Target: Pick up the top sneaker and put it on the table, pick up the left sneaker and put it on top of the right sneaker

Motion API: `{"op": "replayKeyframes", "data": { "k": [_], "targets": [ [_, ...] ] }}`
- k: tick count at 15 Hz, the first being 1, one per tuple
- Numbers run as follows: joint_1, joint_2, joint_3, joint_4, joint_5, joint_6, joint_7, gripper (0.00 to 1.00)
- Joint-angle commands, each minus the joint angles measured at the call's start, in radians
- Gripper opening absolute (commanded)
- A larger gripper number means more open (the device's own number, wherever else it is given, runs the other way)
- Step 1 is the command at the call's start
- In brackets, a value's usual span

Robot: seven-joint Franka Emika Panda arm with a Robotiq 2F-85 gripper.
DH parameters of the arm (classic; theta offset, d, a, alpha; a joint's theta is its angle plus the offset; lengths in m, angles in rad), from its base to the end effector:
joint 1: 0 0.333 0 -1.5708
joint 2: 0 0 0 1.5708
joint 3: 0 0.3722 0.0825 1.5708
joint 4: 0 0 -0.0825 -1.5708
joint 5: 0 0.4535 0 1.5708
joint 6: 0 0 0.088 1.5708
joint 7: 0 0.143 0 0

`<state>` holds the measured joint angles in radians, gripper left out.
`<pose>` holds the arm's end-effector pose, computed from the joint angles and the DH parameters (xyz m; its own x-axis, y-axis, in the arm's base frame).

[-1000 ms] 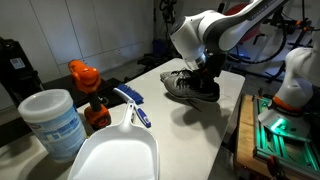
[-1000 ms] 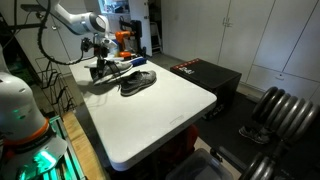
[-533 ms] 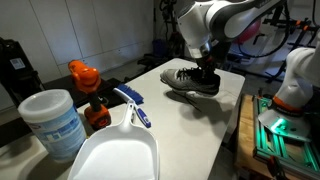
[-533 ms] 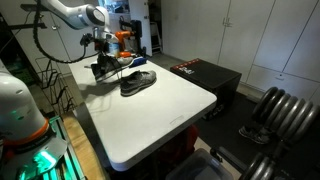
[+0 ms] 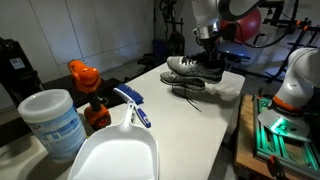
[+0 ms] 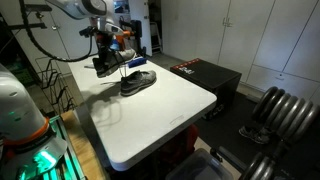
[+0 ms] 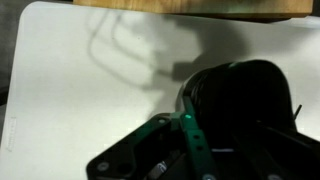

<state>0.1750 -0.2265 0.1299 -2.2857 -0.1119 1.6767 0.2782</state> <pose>0.4476 0.1260 0.4090 0.9452 0.0101 -0.3263 0.0882 -0.9702 0.2257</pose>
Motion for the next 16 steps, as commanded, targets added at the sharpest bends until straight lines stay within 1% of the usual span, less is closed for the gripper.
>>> {"op": "replayKeyframes", "data": {
  "k": [1,2,4,7,10,13,14,16],
  "targets": [
    [-0.003,-0.01,0.021,-0.005,0.018,0.0,-0.063,0.04],
    [-0.004,-0.024,0.011,-0.011,0.04,0.013,-0.113,0.04],
    [-0.024,-0.046,-0.023,-0.014,0.103,0.019,-0.173,0.04],
    [-0.049,-0.056,-0.084,0.015,0.198,-0.022,-0.343,0.04],
    [-0.084,-0.03,-0.155,0.065,0.268,-0.089,-0.505,0.04],
    [-0.108,0.026,-0.187,0.135,0.325,-0.161,-0.55,0.04],
    [-0.118,0.048,-0.193,0.157,0.346,-0.184,-0.546,0.04],
    [-0.141,0.099,-0.197,0.205,0.359,-0.226,-0.488,0.04]
  ]
}}
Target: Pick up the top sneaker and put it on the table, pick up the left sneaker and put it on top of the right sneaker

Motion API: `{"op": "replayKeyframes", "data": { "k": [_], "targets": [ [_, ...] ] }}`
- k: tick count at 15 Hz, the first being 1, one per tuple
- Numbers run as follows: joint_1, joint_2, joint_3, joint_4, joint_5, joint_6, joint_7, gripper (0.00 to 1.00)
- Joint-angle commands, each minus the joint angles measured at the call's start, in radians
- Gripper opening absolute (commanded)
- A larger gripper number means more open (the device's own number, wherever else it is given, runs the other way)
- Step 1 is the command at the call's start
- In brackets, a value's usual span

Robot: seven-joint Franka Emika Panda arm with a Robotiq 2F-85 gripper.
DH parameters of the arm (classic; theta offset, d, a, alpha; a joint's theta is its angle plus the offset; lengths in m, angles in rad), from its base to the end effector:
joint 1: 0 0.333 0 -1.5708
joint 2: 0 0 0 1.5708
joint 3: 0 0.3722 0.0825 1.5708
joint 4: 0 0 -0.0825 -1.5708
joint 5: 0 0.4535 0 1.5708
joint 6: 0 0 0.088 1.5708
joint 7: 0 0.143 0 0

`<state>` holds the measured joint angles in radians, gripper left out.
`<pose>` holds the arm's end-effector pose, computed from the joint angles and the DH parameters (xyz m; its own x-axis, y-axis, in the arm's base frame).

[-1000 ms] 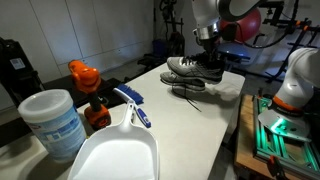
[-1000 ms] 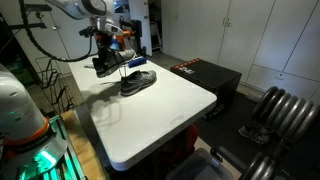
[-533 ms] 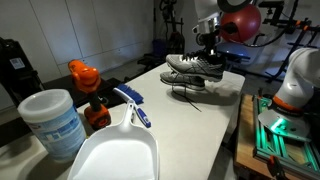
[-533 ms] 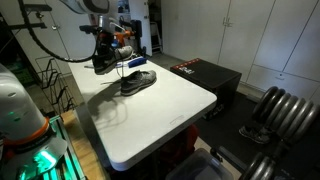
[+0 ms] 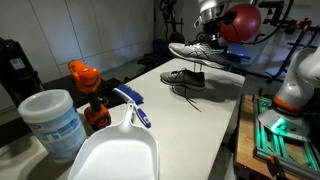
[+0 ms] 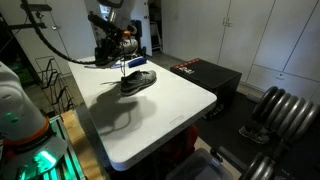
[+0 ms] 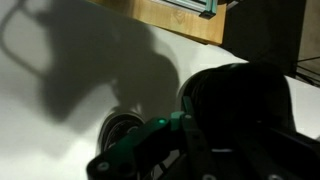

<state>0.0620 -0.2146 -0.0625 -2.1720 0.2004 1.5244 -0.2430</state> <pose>0.4735 0.0281 0.4558 0.8991 0.2504 -0.3591 0.1464 -0.9450 -0.2924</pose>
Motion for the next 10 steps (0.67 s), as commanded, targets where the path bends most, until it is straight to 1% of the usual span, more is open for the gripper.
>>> {"op": "replayKeyframes", "data": {
  "k": [1,5,7,10],
  "targets": [
    [-0.039,0.108,-0.003,0.111,0.042,-0.094,0.059,0.04],
    [-0.072,0.189,0.002,0.179,-0.004,-0.112,0.191,0.04],
    [-0.081,0.222,0.002,0.201,0.001,-0.104,0.208,0.04],
    [-0.081,0.284,0.009,0.24,-0.021,-0.107,0.183,0.04]
  ]
}}
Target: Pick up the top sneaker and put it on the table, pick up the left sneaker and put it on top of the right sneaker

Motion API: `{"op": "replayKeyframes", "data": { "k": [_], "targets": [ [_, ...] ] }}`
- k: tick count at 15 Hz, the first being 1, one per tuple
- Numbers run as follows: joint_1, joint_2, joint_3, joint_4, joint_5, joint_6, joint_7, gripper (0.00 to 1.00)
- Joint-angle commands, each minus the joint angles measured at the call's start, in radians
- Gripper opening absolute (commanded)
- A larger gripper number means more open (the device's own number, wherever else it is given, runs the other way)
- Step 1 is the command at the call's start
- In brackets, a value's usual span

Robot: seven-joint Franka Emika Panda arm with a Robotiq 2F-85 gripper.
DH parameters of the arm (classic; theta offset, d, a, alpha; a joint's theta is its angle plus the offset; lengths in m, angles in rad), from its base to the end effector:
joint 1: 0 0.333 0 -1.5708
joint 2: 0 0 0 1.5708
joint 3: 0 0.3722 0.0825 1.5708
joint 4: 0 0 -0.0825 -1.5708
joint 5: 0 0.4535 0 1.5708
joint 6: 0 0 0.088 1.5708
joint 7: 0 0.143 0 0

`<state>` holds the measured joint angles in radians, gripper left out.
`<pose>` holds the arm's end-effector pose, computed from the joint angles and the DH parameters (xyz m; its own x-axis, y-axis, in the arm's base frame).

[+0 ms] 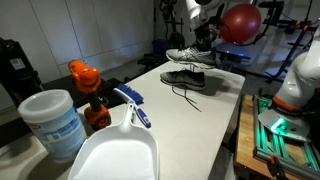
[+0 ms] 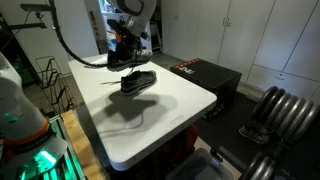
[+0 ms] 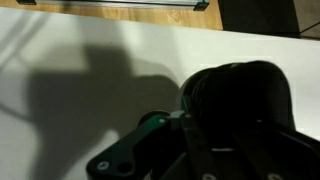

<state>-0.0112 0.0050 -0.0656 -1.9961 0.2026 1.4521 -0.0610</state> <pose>0.5335 -0.0103 0.4255 0.8615 0.0173 -0.5075 -0.1065 -0.9710 -0.2139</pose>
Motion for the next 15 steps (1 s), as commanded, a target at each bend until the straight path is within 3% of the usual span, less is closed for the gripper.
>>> {"op": "replayKeyframes", "data": {
  "k": [1,15],
  "targets": [
    [-0.009,0.087,0.012,0.077,-0.025,-0.039,-0.003,0.04],
    [-0.011,0.253,0.027,0.235,-0.082,-0.013,-0.017,0.04]
  ]
}}
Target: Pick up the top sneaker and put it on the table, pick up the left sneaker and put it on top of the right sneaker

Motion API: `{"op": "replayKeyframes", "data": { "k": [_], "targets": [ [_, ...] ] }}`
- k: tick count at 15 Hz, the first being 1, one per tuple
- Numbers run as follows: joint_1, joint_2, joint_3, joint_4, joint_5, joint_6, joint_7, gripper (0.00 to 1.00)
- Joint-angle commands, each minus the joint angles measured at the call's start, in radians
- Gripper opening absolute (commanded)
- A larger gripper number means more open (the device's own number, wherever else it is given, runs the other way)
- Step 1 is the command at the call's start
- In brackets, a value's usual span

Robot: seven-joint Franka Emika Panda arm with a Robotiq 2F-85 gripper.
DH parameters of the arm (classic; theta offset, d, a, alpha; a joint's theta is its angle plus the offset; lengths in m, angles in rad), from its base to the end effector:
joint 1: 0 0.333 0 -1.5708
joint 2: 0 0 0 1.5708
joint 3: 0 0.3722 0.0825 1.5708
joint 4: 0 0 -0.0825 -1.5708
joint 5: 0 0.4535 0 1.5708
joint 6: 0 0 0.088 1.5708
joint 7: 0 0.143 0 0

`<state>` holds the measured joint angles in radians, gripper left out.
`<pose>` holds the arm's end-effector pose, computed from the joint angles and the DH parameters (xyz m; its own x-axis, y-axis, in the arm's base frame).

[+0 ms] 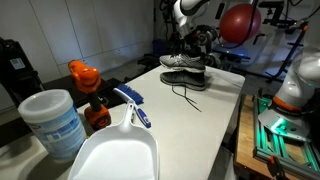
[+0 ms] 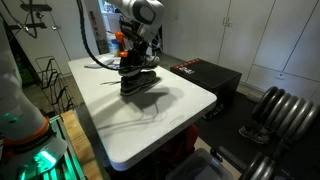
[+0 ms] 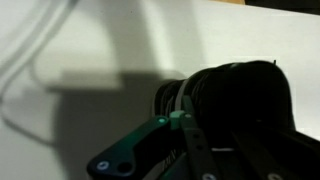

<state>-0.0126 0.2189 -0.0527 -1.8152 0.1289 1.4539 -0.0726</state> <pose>0.5997 -0.0183 0.3828 0.8424 0.0269 -0.5383 -0.0599 -0.9879 -0.1431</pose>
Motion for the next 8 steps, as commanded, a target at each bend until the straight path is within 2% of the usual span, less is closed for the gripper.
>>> {"op": "replayKeyframes", "data": {
  "k": [1,7,8],
  "targets": [
    [-0.007,0.05,0.015,0.063,-0.013,-0.015,0.001,0.04],
    [-0.003,0.106,0.027,0.097,-0.006,-0.017,0.005,0.04],
    [-0.003,0.111,0.031,0.1,-0.007,-0.015,0.001,0.37]
  ]
}}
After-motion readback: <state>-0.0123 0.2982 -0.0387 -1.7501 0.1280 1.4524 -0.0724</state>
